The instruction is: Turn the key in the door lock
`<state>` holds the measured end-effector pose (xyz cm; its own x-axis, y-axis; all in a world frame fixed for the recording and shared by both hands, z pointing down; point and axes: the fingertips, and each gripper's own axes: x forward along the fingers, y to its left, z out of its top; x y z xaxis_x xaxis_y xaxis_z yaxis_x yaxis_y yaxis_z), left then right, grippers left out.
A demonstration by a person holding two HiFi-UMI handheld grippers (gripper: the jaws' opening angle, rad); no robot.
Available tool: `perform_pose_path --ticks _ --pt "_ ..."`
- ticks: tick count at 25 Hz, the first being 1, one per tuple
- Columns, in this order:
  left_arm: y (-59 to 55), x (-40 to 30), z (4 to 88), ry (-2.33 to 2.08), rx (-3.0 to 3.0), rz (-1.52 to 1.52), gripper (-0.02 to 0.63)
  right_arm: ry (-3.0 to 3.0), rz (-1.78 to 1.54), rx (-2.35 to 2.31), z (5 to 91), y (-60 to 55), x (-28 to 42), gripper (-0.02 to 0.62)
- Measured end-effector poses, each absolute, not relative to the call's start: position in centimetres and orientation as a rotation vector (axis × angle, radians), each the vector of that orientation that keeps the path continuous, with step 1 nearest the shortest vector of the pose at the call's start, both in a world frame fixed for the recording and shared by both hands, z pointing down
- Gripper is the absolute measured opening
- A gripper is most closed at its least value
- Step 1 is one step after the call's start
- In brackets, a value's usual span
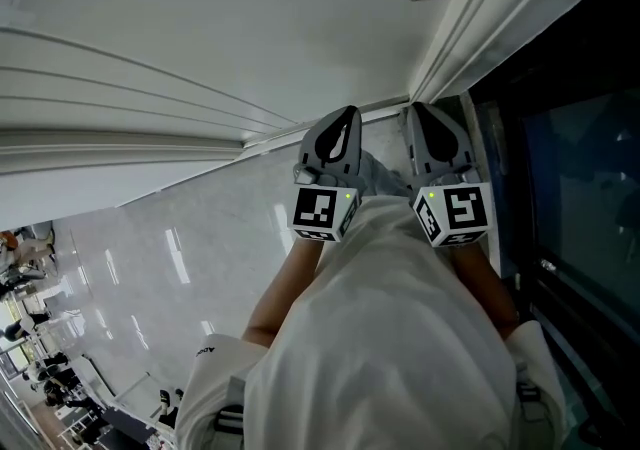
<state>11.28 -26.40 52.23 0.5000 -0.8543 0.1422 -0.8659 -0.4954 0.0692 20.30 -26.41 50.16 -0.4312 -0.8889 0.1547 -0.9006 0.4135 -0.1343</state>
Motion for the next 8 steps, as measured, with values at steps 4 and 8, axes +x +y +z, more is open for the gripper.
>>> perform_pose_path --ticks 4,8 --pt "-26.09 11.48 52.20 -1.496 2.609 0.140 0.009 -2.585 0.308 1.647 50.20 -26.04 20.39 0.002" --pt "-25.93 11.83 52.26 -1.480 2.620 0.153 0.009 -2.577 0.318 1.658 50.37 -25.83 20.57 0.002"
